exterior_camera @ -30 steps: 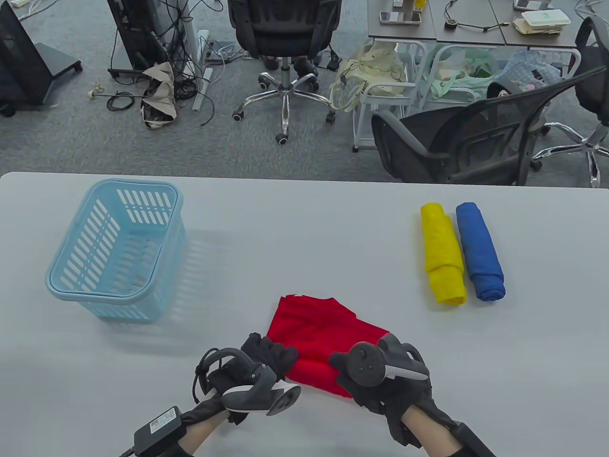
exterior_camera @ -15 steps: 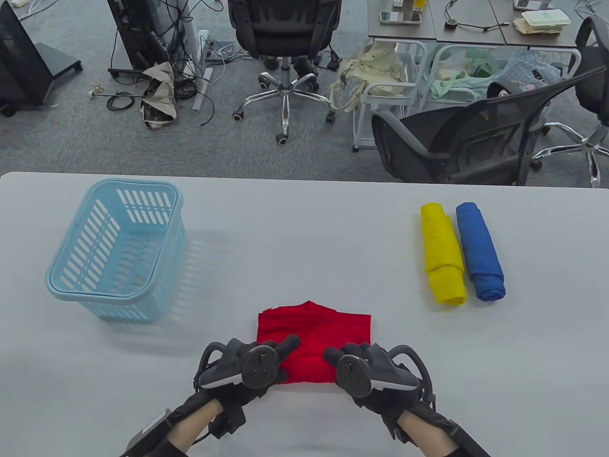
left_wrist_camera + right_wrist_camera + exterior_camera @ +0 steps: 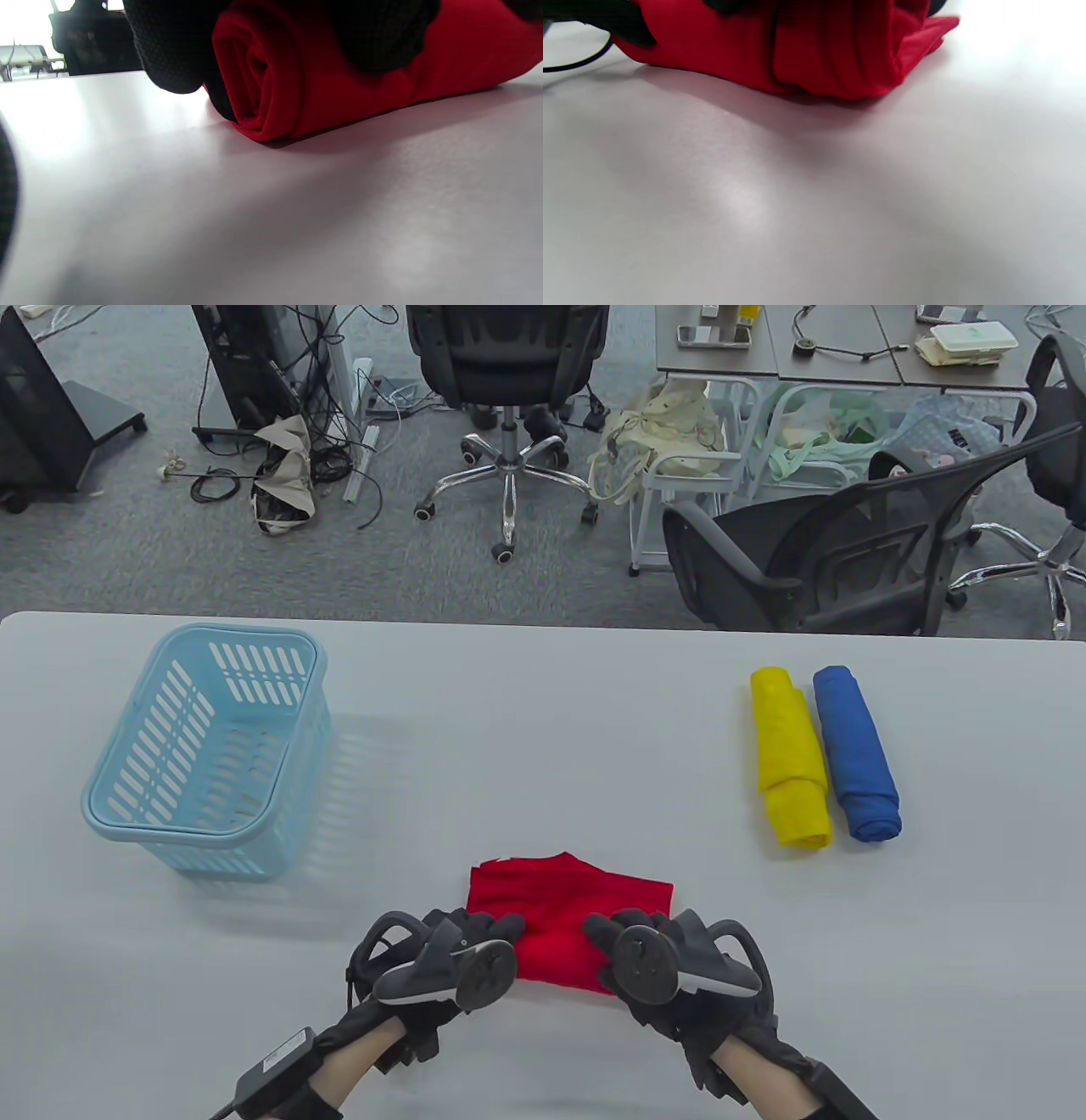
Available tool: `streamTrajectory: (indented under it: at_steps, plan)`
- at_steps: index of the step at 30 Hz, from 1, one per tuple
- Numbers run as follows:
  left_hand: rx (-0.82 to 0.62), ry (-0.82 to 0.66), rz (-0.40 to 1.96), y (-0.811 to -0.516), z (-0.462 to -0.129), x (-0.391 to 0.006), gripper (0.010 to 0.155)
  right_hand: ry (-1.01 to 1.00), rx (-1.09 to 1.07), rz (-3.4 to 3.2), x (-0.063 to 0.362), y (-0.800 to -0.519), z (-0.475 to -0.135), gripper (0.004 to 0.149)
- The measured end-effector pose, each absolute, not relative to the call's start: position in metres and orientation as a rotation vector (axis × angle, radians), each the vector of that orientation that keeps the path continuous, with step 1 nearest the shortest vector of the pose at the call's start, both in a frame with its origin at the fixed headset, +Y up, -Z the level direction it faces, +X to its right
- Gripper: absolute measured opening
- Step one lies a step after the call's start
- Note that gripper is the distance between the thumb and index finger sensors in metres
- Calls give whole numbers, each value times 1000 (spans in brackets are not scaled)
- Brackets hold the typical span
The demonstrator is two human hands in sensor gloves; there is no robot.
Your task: Roll t-shirt into tight roll
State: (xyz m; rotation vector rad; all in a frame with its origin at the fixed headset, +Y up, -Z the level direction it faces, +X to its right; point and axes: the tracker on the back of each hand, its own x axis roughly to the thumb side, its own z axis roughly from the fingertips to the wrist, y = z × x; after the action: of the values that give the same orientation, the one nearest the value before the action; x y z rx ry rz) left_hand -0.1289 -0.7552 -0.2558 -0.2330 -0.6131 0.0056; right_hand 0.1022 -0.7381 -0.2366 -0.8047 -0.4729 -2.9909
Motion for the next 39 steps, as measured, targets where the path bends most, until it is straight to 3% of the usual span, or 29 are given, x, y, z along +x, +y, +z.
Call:
streamTrajectory:
  at_steps: [2, 4, 7, 11, 15, 20, 23, 26, 28, 30, 33, 36, 39]
  plan:
    - [-319, -595, 145, -755, -263, -137, 60, -425, -824, -2947, 97, -734, -232, 64]
    - [-405, -576, 272, -757, -270, -146, 62, -420, -830, -2900, 91, -738, -227, 74]
    - [-433, -533, 396, -761, -274, -154, 64, -412, -799, -2808, 86, -748, -226, 81]
    - [-296, -569, 204, -755, -260, -144, 66, -501, -815, -2880, 88, -747, -234, 69]
    - [-211, -639, -77, -753, -245, -127, 82, -617, -870, -2964, 95, -746, -237, 64]
    - [-51, -666, -335, -753, -236, -112, 70, -844, -973, -3108, 107, -747, -244, 60]
    - [-97, -681, -259, -753, -238, -111, 62, -721, -907, -3073, 106, -744, -241, 63]
    - [-215, -666, -27, -749, -248, -122, 60, -461, -821, -2982, 102, -734, -234, 64]
    - [-326, -639, 151, -753, -256, -130, 59, -402, -839, -2966, 99, -730, -231, 63]
    - [-397, -599, 270, -756, -262, -138, 58, -431, -873, -2942, 96, -734, -228, 71]
    - [-362, -533, 314, -755, -265, -144, 58, -434, -817, -2835, 89, -747, -228, 85]
    - [-229, -550, 190, -752, -255, -137, 62, -448, -808, -2843, 88, -746, -234, 77]
    - [-182, -615, 6, -752, -245, -127, 79, -576, -874, -2949, 95, -743, -238, 72]
